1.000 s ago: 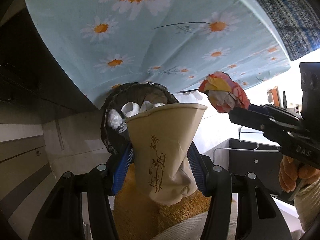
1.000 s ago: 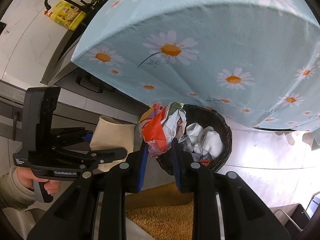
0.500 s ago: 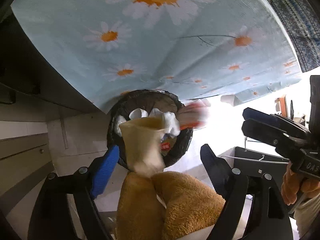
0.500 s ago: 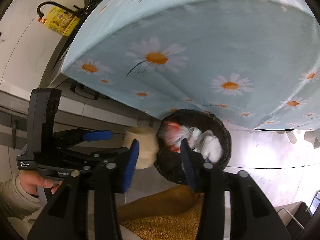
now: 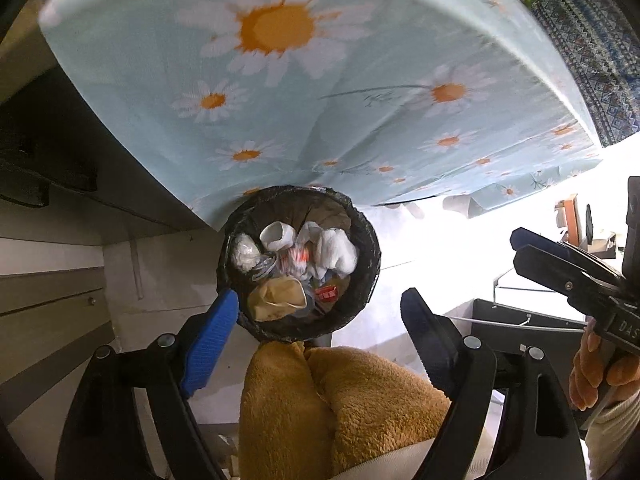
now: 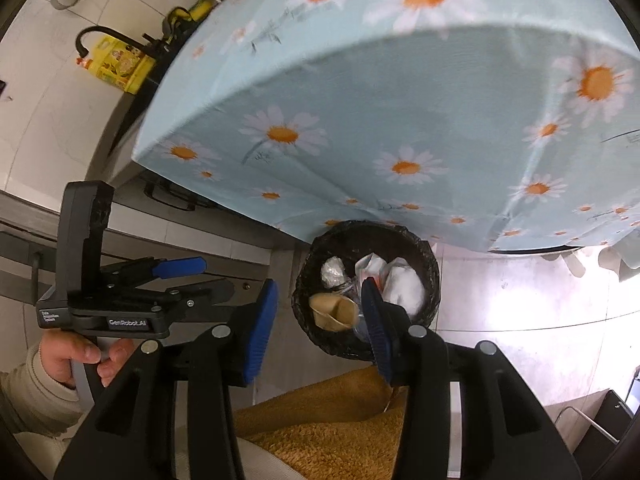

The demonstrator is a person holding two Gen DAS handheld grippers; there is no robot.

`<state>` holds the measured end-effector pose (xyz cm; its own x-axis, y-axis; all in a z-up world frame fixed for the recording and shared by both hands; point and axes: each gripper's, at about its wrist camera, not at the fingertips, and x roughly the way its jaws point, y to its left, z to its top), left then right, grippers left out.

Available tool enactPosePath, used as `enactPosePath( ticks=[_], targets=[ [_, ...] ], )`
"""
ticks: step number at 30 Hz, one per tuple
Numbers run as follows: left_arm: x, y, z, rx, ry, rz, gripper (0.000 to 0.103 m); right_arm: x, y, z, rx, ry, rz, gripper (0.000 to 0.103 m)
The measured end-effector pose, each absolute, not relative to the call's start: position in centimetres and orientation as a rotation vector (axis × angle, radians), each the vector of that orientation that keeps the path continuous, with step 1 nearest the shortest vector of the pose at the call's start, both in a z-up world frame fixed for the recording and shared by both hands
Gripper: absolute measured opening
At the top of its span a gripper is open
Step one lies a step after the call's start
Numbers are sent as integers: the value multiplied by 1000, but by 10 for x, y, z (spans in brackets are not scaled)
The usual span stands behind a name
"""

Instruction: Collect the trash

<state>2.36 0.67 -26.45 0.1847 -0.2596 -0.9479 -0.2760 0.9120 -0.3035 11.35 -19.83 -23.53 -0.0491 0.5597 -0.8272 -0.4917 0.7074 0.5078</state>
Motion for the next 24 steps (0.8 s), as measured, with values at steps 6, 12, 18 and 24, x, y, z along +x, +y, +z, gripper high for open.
enactPosePath(
  ticks=[6, 12, 18, 24],
  targets=[
    [15, 0, -226, -457, 1331, 47, 81, 113, -213, -206, 74, 1325, 872, 52],
    [7, -12, -187, -435, 1257, 87, 81, 111, -231, -172, 75, 1252, 916, 58],
    [-4, -32, -146, -398, 1167, 130, 81, 108, -247, -139, 63, 1157, 971, 63],
    [-12, -50, -105, -375, 1089, 161, 81, 108, -269, -112, 79, 1081, 987, 69]
  ],
)
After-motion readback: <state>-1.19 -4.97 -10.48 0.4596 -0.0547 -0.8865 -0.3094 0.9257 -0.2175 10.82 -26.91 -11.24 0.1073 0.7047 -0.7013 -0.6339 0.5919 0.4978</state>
